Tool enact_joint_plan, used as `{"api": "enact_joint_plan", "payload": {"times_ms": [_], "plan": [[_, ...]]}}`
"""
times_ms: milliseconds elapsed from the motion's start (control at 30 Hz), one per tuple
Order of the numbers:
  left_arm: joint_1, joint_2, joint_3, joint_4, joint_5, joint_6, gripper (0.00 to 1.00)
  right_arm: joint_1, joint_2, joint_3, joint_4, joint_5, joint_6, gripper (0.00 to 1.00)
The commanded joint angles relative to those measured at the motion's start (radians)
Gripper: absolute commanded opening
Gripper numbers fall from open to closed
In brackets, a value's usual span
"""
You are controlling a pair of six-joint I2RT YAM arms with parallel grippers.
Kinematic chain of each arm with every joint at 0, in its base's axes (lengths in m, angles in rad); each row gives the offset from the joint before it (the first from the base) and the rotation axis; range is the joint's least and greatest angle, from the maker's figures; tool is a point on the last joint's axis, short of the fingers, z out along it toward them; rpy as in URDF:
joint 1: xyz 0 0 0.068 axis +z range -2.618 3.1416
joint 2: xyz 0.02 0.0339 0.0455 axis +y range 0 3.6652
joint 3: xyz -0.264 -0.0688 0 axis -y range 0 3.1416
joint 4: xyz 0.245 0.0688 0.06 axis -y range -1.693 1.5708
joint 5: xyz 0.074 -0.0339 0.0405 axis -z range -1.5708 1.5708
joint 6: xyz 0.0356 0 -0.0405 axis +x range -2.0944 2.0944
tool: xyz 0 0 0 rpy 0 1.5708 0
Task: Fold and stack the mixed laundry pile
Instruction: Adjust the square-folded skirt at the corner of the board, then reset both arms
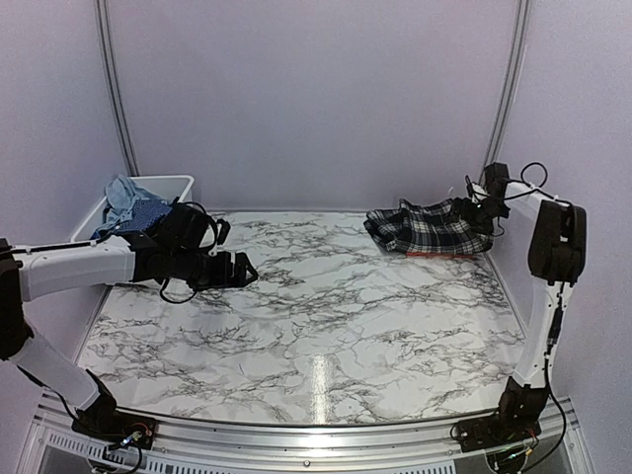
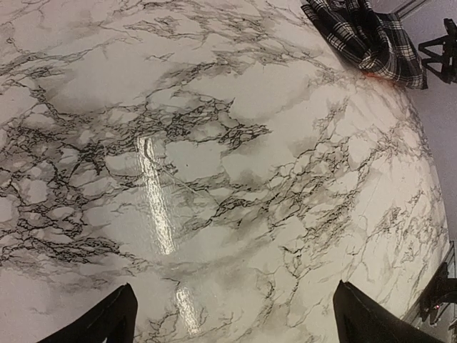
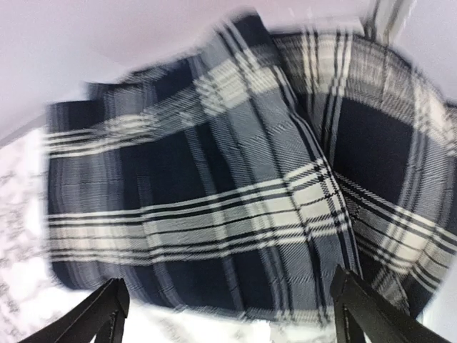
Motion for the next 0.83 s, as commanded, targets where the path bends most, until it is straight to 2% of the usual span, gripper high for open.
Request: {"api": "enact_joint_plan", "payload": {"times_ms": [0, 200, 333, 633, 800], "plan": [[0.048, 0.003, 0.093, -0.071, 0.044, -0.001, 0.99, -0.003, -0.215, -0.037, 0.018, -0.114, 0.029, 0.98], [0.084, 0.011, 0.204, -0.180, -0.029, 0.051, 0.99, 0.096, -0.431, -0.190, -0.002, -0.132, 0.024, 0.99], [0.084, -0.004, 0.221, -0.220, -0.054, 0.059, 0.99, 0.187, -0.558, -0.330, -0.006, -0.166, 0.026, 0.98], [0.070, -0.097, 0.053, -0.212, -0.060, -0.003, 0.99, 0.352, -0.906, -0.824, 0.184, -0.198, 0.137, 0.98], [0.032, -0.134, -0.061, -0.191, -0.087, -0.025, 0.99, 0.398, -0.994, -0.988, 0.230, -0.200, 0.161, 0.99]]}}
